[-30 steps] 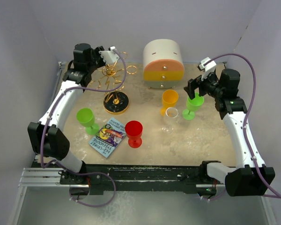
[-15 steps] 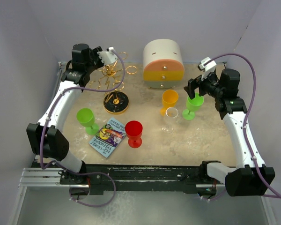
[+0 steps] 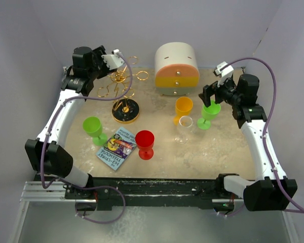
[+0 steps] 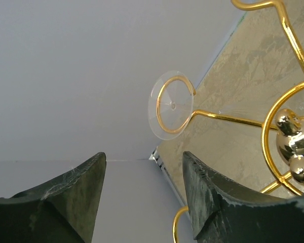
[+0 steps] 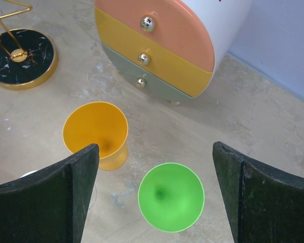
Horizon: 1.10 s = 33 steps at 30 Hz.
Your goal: Place the wine glass upside down on the wine glass rack
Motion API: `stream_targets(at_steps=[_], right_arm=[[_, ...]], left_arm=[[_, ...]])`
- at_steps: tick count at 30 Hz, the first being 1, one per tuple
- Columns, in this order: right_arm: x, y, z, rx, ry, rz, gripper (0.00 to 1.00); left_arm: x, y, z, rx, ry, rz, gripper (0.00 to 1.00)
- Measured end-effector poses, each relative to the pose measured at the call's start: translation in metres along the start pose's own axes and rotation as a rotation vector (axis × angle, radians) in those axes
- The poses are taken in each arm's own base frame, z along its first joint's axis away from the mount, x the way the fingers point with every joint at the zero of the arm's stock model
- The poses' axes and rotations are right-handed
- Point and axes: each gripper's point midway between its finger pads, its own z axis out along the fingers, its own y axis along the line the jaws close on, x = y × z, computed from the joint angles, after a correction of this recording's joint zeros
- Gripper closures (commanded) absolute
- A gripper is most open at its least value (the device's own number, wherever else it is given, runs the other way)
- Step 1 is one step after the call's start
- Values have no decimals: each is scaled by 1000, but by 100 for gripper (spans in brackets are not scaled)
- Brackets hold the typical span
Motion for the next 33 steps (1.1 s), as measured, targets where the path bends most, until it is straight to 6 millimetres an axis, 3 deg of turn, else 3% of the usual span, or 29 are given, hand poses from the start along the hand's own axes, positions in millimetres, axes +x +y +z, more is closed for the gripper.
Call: stream_targets(at_steps=[11,17,19,27,33], right_arm=[[2,0,2,-2,6,3,5],[3,-1,1,0,11,0,5],[4,-1,0,4,24,-7,0],[-10,-18,-14,76,75,-60,0],[4,-20,-27,102,168,-57,2]], left_arm=[[2,7,-17,-7,4,-12,22],[2,11,-34,-6,12,-17,8],[0,13,-41,-14,8,-28,3],[-19,40,-89,-134,-44,-215,1],[-29,51,-121,-191,-96,-387,1]])
